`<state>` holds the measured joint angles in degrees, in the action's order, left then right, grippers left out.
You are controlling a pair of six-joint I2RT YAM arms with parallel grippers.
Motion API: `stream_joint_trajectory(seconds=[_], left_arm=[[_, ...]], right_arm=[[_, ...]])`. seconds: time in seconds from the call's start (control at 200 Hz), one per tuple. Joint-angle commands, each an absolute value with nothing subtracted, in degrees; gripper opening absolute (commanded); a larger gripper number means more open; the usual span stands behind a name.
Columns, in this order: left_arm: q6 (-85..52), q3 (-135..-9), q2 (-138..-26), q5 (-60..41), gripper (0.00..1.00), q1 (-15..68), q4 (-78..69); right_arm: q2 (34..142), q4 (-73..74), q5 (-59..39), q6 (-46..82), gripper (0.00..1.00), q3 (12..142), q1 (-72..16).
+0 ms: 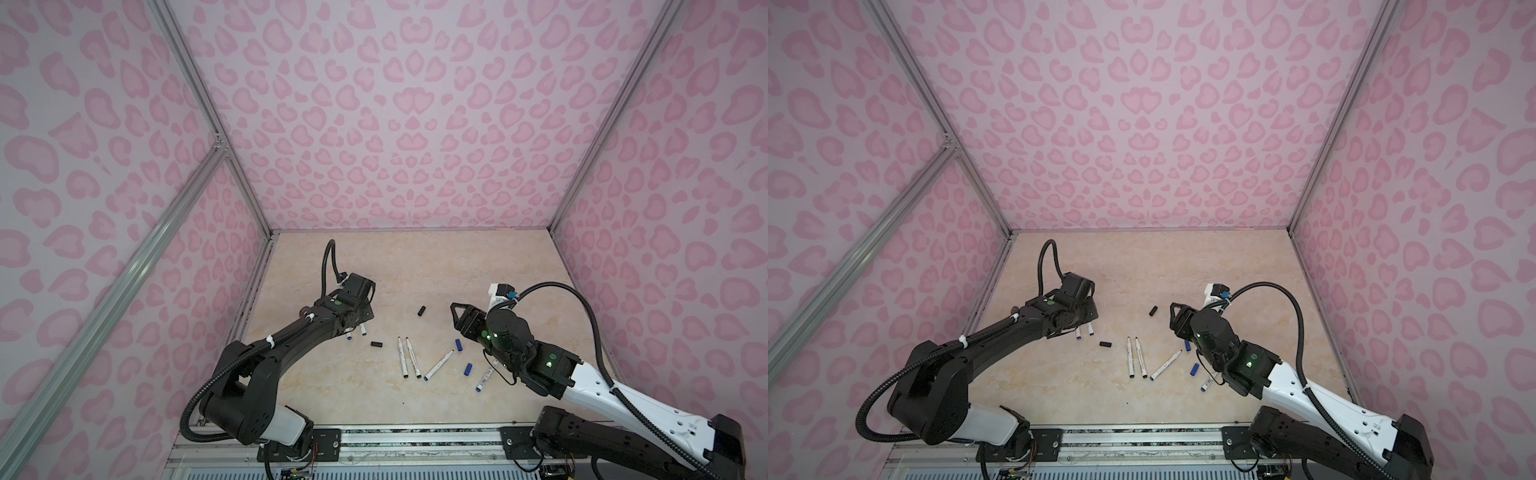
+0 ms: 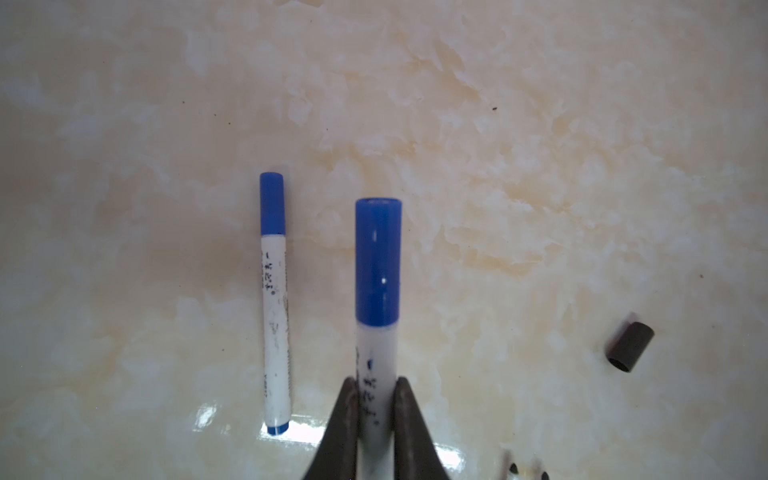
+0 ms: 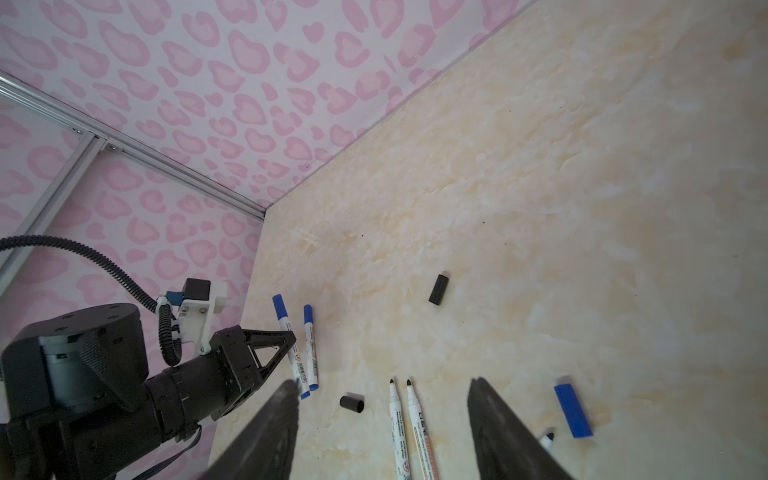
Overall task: Insert the pens into the pen caps
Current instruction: 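Open the right gripper off the cap while the left carries the capped marker away, then lower the capped marker beside the other capped marker and open the left gripper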
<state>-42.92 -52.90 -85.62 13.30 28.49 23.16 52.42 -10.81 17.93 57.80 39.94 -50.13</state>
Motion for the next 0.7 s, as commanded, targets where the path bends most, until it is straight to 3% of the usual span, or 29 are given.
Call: stream_joint_trajectory(seconds=[0.0, 0.695], left_arm=[[-43.99, -53.52, -88.40, 15.95, 0.03, 28.26, 25.20], [-43.26, -59.66, -102.42, 16.65, 0.03, 26.55, 27.38]], right_arm=[[52.87, -12.02, 17.63, 56.34, 0.65, 39.88, -49.89], [53.06, -12.08, 16.87, 55.55, 0.63, 39.38, -49.00]])
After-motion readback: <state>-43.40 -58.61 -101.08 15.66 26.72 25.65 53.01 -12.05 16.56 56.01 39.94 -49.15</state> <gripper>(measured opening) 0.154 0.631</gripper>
